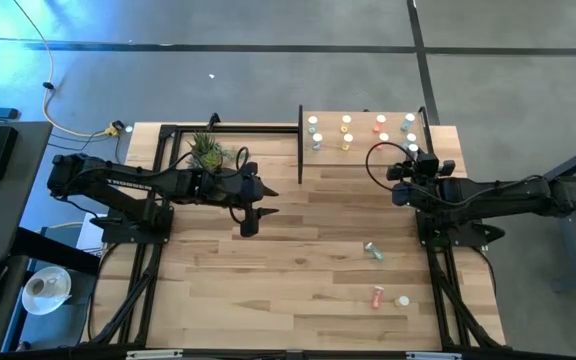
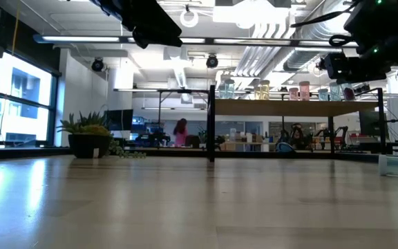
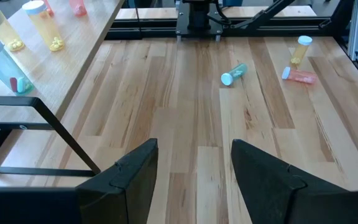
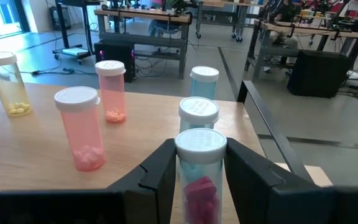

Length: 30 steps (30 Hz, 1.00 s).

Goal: Pick and place medicine bottles onto shelf by color
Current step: Put the blue pill bottle aligned with the other blue pill bottles on the shelf

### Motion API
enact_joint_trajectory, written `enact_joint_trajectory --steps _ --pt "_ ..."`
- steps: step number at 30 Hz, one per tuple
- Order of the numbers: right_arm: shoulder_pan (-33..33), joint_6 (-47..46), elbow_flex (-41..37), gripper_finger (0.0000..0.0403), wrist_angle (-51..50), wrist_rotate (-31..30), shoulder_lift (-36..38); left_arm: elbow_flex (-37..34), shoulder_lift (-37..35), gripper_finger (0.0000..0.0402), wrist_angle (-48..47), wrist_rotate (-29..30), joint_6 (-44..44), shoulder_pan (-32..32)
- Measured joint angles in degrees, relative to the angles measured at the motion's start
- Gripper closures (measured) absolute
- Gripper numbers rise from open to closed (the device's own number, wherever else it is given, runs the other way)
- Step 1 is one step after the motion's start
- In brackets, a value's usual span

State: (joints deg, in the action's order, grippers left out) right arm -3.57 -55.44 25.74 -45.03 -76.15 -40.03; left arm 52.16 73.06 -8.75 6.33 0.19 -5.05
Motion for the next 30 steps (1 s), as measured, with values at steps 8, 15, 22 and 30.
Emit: enact_joint_trajectory --steps 8,15,22,30 --pt "0.0 -0.1 0.1 0.0289 0.0 1.2 0.0 0.0 0.0 0.0209 0.0 0.0 0.0 0.0" --pt "0.0 -0.1 0.1 0.0289 0.0 1.3 0.0 0.0 0.0 0.0209 0.0 0.0 -0.2 0.0" --pt "0.0 -0.6 0.1 0.0289 -0.1 1.1 0.0 0.0 0.0 0.0209 0.0 0.0 -0.2 0.0" --pt "0.0 -1.1 0.1 0.0289 -0.2 0.8 0.0 0.0 0.0 0.0209 0.0 0.0 -0.2 0.0"
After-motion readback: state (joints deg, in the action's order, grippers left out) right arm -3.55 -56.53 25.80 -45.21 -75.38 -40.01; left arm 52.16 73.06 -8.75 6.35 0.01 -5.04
